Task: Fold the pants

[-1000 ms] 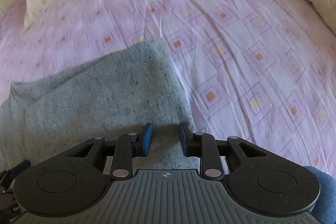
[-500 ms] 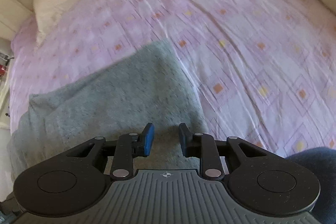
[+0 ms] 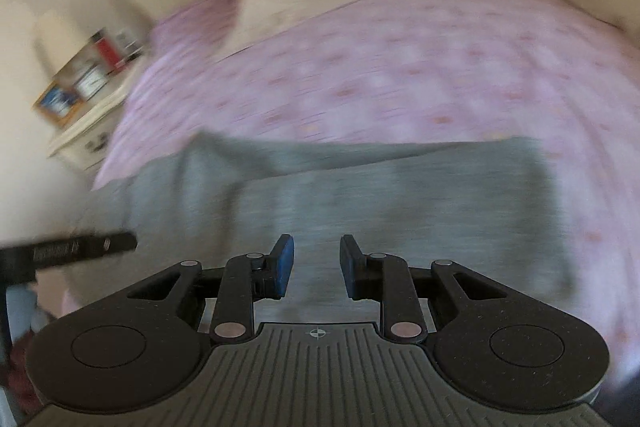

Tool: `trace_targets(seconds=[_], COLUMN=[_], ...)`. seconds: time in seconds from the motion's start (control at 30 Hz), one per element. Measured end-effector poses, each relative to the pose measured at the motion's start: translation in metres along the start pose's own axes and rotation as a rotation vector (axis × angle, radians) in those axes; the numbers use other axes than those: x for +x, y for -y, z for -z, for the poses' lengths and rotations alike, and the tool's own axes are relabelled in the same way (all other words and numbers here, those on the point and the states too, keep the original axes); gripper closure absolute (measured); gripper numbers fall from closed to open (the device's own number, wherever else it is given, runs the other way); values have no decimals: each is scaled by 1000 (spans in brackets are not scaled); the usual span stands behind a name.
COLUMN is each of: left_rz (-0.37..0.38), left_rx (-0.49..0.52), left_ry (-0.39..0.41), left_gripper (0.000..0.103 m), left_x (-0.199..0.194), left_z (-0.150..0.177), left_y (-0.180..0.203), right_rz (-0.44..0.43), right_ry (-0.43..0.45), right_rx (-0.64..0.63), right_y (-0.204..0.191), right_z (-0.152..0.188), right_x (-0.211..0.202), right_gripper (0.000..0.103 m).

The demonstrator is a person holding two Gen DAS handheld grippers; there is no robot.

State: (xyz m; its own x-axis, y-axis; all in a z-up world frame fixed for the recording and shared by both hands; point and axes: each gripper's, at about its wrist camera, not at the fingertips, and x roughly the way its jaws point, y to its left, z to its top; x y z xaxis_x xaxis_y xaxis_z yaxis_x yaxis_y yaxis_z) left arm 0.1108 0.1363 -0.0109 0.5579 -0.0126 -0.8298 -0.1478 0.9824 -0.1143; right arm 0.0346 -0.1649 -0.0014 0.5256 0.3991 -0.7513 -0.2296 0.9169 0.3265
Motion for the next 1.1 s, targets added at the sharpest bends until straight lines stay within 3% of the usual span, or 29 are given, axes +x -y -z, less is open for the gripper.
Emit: trace_targets(seconds=[0.2,0.43,0.57,0.87,1.1], left_rz=[-116,-200,-219,-122,-117], left_rx=[-144,-377,-486,-641,-672], left_ry=[-2,15,-30,-89,-9], left_gripper=[24,24,23,1,1], left_x=[-6,-1,14,44,50], left_z=[-16,-9,5,14,1], left_y=[-51,-116,-146,-177,-195], right_rz=[-74,-107,-120,-130,-131], right_ry=[-39,-60,-65,-73,-72], right_rx=[-123,-124,-113,-73,-79], right_y=[-33,-30,-29,-25,-25], right_z=[14,18,21,21,22], right_x=[16,9,14,21,21], right_gripper=[78,78,78,78,77])
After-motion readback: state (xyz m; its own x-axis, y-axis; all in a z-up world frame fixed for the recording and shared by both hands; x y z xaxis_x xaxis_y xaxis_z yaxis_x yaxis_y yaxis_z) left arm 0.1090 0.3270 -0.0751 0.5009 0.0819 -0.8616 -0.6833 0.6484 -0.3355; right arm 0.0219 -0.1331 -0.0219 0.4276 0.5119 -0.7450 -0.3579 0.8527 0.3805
